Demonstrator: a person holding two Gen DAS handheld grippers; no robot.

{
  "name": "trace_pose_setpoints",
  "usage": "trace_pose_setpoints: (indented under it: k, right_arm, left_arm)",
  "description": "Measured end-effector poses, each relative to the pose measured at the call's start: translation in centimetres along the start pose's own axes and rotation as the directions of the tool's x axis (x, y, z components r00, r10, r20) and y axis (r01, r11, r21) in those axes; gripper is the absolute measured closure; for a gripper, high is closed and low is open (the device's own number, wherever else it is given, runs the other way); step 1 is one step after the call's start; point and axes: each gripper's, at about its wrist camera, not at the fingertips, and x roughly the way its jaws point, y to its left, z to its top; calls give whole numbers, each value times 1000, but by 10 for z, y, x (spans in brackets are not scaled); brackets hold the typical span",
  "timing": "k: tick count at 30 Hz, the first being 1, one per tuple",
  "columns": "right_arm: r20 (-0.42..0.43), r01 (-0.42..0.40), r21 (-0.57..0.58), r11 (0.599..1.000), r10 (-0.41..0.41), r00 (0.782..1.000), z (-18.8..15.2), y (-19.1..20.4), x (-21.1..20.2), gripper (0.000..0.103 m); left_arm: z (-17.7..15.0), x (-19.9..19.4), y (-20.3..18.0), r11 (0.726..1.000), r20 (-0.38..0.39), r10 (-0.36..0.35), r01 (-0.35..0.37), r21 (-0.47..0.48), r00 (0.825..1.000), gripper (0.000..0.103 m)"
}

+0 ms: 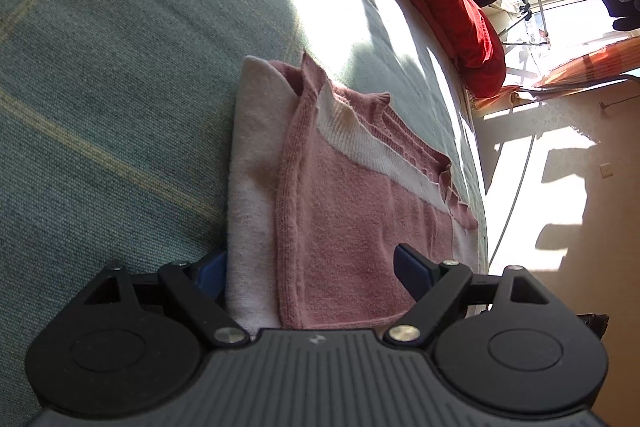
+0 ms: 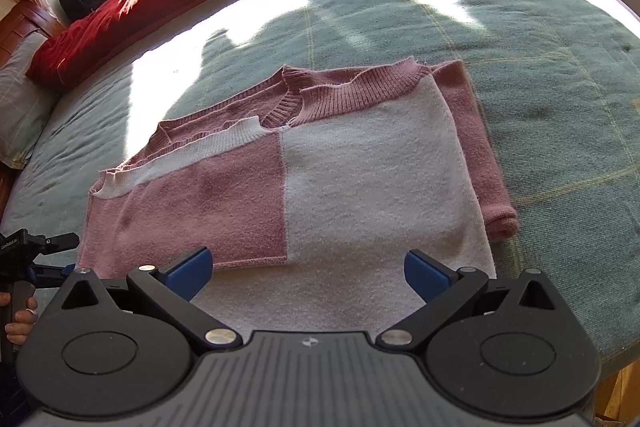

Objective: Fold clothes
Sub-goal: 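Roll the left gripper and move it to the sweater's side edge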

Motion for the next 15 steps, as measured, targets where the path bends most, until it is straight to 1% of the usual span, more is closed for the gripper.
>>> trace_pose_setpoints:
  k: [5,10,15]
  right_arm:
    - [-4,-2,-12,1000,2,1000,2,4,3,0]
    - [-9,-11,-28,1000,10,1000,2,10,5,0]
    - [-14,-22,-27,999,21,1000,1,10,7,0]
  left_arm:
    - [28,16,-9,999,-9,28,-28,22,1000,19]
    - [35,23,-11,999,-9,29,-29,35,1000,18]
    - [6,11,-2,999,-38,-49,49,6,998,17]
